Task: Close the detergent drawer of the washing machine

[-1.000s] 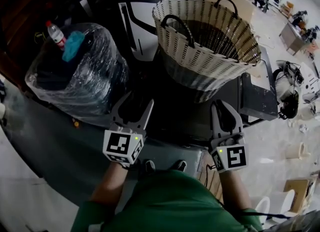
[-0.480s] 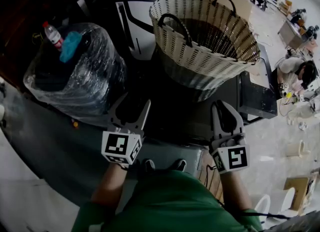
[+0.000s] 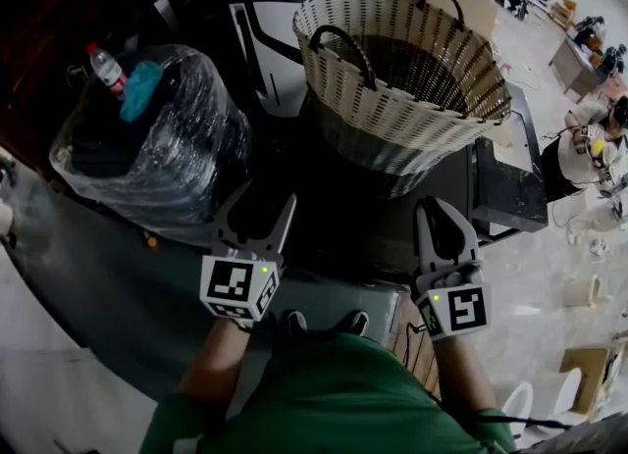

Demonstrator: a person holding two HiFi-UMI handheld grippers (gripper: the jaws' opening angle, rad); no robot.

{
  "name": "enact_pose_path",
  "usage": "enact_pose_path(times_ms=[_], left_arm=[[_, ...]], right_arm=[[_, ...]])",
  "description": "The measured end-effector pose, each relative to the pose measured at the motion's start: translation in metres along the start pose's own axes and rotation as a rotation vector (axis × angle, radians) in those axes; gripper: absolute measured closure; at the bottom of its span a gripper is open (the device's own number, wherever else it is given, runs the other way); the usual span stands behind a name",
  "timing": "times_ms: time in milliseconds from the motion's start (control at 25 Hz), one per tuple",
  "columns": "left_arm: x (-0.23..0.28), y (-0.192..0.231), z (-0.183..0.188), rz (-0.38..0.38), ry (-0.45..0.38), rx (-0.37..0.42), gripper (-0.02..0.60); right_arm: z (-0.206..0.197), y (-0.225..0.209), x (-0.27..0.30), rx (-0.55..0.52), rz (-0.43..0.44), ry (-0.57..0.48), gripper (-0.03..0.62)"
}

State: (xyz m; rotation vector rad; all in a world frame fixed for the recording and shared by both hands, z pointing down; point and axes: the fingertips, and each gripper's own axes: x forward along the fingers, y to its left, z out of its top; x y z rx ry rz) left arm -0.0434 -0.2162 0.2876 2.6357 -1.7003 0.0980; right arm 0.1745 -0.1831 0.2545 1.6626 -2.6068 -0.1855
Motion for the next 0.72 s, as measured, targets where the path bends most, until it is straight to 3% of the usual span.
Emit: enact_pose_path(times_ms=[720], left_arm=[[0.004,-0.007,0.003,0.038,0.03,0.037,0.336]], right_arm=[[-0.015,-0.01,0.006,0.033,0.056,0.001,0.539]])
